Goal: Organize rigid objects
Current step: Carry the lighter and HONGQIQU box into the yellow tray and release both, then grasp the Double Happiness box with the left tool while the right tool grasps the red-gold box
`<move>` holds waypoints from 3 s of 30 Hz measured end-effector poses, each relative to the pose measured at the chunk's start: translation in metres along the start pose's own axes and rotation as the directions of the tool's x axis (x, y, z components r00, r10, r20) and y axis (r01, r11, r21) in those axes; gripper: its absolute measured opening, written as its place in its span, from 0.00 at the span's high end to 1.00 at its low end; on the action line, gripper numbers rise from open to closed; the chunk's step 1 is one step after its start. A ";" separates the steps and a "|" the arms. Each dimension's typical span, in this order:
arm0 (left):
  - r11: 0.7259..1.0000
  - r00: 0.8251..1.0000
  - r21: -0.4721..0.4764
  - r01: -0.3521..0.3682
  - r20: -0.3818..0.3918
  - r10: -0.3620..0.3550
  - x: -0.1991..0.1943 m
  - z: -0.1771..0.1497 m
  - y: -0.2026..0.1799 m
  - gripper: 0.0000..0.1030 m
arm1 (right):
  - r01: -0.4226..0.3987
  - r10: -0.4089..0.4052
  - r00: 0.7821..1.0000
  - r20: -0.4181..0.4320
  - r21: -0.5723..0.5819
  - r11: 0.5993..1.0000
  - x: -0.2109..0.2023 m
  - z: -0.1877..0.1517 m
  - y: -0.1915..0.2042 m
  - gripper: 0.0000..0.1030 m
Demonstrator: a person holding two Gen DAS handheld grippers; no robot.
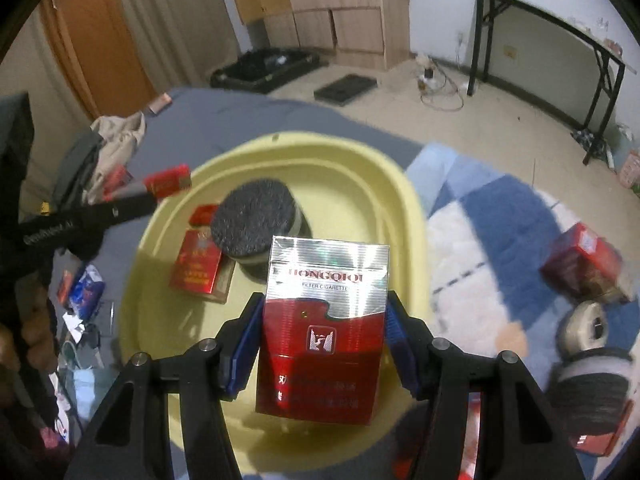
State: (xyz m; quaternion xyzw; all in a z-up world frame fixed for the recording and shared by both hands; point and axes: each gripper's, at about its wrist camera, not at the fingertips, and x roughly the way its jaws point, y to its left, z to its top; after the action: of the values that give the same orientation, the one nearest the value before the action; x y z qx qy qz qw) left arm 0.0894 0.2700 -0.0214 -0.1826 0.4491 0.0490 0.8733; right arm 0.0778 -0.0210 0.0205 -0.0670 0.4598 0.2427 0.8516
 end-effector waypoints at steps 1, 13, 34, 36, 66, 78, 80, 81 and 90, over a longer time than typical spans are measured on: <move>1.000 1.000 -0.007 0.000 -0.009 0.000 0.005 -0.001 0.001 0.90 | 0.005 -0.005 1.000 -0.008 0.001 1.000 0.006 0.001 0.002 0.45; 0.999 0.995 0.008 0.047 -0.086 -0.046 0.029 -0.011 0.003 0.90 | 0.084 -0.086 0.995 -0.053 -0.040 0.996 0.057 0.013 0.036 0.45; 0.978 0.995 0.198 0.071 0.058 -0.084 -0.037 0.006 -0.083 0.00 | 0.075 -0.083 0.984 0.155 0.056 0.996 -0.023 -0.034 0.024 0.01; 0.966 0.994 0.246 0.080 0.046 -0.095 -0.044 0.001 -0.112 0.00 | 0.096 -0.112 0.976 0.189 0.090 0.991 -0.049 -0.051 0.004 0.01; 0.786 0.973 0.599 0.153 -0.230 -0.015 0.049 -0.109 -0.264 0.00 | 0.243 -0.270 0.963 -0.003 0.448 0.860 -0.063 -0.143 -0.181 0.00; 0.743 0.961 0.646 0.176 -0.276 0.012 0.070 -0.131 -0.281 0.40 | 0.327 -0.355 0.935 -0.004 0.400 0.856 -0.042 -0.134 -0.187 0.09; 0.724 0.962 0.666 0.181 -0.272 0.009 0.066 -0.135 -0.285 0.44 | 0.331 -0.361 0.932 0.007 0.380 0.863 -0.041 -0.136 -0.185 0.10; 0.730 0.961 0.658 0.183 -0.276 0.008 0.065 -0.134 -0.285 0.44 | 0.335 -0.365 0.931 0.014 0.367 0.868 -0.041 -0.137 -0.184 0.11; 0.803 0.983 0.581 0.132 -0.182 -0.029 0.020 -0.096 -0.274 0.44 | 0.330 -0.374 0.927 0.041 0.391 0.859 -0.077 -0.152 -0.187 0.11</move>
State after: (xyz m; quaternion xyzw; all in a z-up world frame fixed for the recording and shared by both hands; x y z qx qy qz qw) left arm 0.0959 -0.0206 -0.0126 0.0754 0.5042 -0.1453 0.8479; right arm 0.0173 -0.2625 -0.0236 0.0289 0.4279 -0.0065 0.9033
